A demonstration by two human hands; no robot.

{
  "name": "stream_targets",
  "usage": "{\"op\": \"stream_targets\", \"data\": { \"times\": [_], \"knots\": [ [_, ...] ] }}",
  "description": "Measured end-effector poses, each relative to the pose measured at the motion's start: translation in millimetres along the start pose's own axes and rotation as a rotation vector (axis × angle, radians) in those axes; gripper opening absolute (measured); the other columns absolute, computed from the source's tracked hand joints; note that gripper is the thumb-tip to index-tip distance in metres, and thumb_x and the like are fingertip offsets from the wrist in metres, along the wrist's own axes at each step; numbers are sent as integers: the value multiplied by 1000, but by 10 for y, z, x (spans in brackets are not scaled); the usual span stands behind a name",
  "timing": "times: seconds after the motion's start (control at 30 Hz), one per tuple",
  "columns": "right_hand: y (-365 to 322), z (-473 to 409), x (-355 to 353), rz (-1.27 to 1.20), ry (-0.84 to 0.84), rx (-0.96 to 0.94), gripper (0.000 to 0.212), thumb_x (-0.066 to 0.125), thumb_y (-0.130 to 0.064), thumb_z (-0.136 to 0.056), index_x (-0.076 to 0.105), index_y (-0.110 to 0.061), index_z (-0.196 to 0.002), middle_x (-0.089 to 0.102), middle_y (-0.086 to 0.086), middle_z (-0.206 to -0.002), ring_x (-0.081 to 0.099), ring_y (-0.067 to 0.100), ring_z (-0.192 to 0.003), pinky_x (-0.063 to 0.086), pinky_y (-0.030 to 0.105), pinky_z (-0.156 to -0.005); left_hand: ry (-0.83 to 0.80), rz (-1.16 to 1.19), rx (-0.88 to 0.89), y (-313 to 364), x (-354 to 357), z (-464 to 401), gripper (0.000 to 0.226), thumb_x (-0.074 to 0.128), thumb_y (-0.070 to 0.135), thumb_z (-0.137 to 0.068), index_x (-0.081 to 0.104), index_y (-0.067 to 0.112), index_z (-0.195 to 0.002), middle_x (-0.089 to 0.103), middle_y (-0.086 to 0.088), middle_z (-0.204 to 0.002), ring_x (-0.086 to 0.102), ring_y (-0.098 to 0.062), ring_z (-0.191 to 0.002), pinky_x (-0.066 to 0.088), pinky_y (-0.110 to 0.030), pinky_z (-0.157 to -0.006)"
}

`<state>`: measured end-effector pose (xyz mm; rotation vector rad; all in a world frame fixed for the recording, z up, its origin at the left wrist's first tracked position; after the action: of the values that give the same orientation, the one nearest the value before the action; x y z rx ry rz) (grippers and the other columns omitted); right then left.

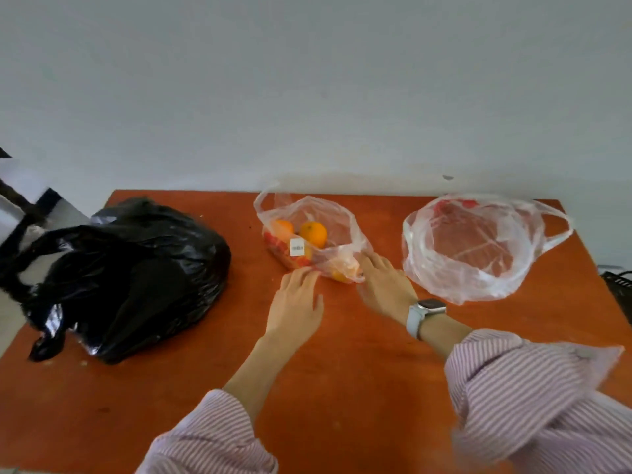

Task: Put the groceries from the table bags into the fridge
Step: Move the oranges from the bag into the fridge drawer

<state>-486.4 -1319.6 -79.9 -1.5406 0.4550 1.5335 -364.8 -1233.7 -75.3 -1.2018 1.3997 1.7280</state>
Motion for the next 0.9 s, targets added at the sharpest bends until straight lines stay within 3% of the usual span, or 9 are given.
{"op": "stream_targets", "data": {
  "times": [0.1,0.17,0.23,0.3,0.4,0.5,0.67,0.8,0.9],
  "knots": [
    [47,-474,184,124,-126,30,69,49,-20,-87,11,-22,-144,1,7,-156,6,28,-142,24,52,-107,-96,-83,12,-186,125,-531,57,46,22,-92,22,20,-144,21,-2,-152,15,-23,-139,29,-41,-108],
    [69,-629,242,223,-151,-38,57,50,-22,-88,25,-21,-140,3,8,-156,3,26,-143,16,53,-111,-164,-202,39,-239,232,-753,59,45,24,-93,17,22,-145,11,-2,-155,4,-26,-142,21,-47,-110],
    [54,-708,242,304,-70,-177,35,54,-19,-86,51,-12,-120,35,14,-145,28,29,-137,23,52,-109,-132,-296,161,-228,289,-929,47,47,23,-89,41,22,-136,34,-6,-147,19,-30,-140,21,-55,-106],
    [58,-667,235,358,58,-302,16,55,-19,-81,63,-12,-92,64,10,-106,59,30,-106,39,47,-98,21,-295,302,-230,323,-973,26,50,21,-79,68,21,-99,67,-3,-106,52,-27,-117,27,-53,-99],
    [170,-490,372,312,87,-317,28,40,-30,-83,65,-18,-83,65,0,-85,62,21,-81,42,37,-83,147,-259,422,-318,429,-781,20,49,19,-78,70,20,-77,67,2,-77,63,-22,-84,32,-42,-92],
    [329,-384,627,106,-26,-207,26,43,-27,-79,65,-20,-91,66,0,-93,63,23,-86,49,35,-72,72,-217,312,-607,618,-608,21,50,19,-81,70,18,-79,68,1,-79,64,-22,-77,39,-38,-86],
    [535,-580,582,-389,24,270,21,49,-8,-84,54,-9,-104,65,7,-92,60,30,-89,41,42,-87,70,110,-35,-929,483,-661,20,50,21,-82,68,12,-84,69,-3,-86,65,-24,-72,51,-33,-63],
    [406,-761,380,-212,133,191,29,50,-25,-88,52,-12,-114,57,6,-106,54,27,-100,32,39,-88,288,59,0,-700,146,-877,21,52,24,-82,62,8,-89,63,-8,-88,60,-25,-79,51,-33,-61],
    [329,-866,488,-36,-18,117,52,50,-46,-85,40,-22,-130,45,5,-123,43,25,-114,31,39,-93,107,-54,-157,-729,278,-1086,48,64,35,-80,52,10,-120,53,-11,-123,49,-31,-113,42,-43,-84]
  ]
}}
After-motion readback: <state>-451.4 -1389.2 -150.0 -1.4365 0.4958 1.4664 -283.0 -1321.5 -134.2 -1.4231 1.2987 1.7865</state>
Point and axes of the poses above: each hand's wrist, its own z-axis away from the middle knuckle, its own x-axis out of the palm, y = z × x, the point moved 7 cm from there along -z, towards the middle knuckle
